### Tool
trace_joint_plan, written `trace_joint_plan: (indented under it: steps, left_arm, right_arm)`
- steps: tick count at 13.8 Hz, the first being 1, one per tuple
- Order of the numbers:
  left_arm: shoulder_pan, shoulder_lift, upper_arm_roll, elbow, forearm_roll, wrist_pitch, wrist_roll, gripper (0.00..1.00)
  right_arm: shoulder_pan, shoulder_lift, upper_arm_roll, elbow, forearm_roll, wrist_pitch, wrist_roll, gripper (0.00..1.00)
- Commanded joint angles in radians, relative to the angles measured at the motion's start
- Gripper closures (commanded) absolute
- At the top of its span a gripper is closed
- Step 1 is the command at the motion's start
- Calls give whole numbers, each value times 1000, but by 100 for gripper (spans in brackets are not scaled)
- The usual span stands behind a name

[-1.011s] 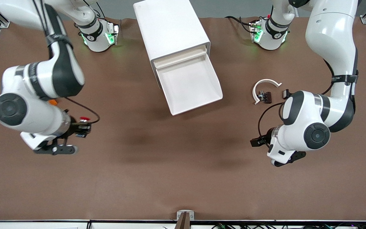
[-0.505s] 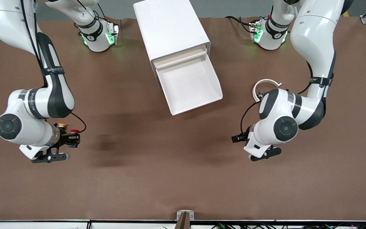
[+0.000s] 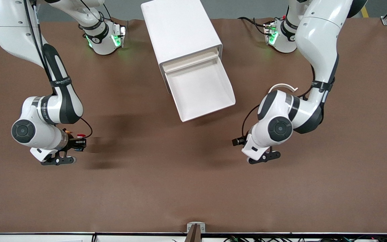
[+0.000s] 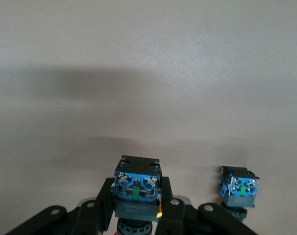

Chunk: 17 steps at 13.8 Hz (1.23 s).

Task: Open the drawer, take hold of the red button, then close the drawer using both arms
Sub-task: 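Lower the button beside the yellow button while the left gripper pushes the drawer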

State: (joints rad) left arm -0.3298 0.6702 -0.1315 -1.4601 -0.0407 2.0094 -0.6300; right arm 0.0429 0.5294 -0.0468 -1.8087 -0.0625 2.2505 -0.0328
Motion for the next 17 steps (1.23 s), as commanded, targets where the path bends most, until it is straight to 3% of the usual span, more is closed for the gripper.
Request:
trace_joint_plan:
  steps: [1,4,11,12,13,14,15,16,17]
  left_arm:
    - [-31,-18,1,-34,15,34,-45,0]
    - [-75,-9,1,-39,13,51,-72,0]
    - [-176,-34,0,-112,13,39,-195,0]
    - [-187,-41,-2,-121,12,39,-203,0]
    - [-192,-55,-14,-134,8,39,-204,0]
    - [-189,-66,-37,-147,8,39,-209,0]
    - [-189,-78,-55,-163,8,39,-230,0]
    - [-189,-87,-74,-175,8,39,-253,0]
    - [-189,-92,-97,-190,8,39,-261,0]
  right_arm:
    - [-28,-22,19,-86,-39,78,-18,88]
    - [-46,-5,21,-127,-37,147,-36,88]
    - [-66,18,21,-126,-37,158,-58,83]
    - [-66,18,21,-126,-37,156,-58,76]
    - [-64,18,21,-126,-37,155,-56,53]
    - [-64,18,21,-126,-36,155,-55,44]
    - [-64,17,22,-126,-36,152,-55,9]
    - [-64,12,22,-126,-36,146,-55,0]
    - [-61,0,22,-126,-36,136,-53,0]
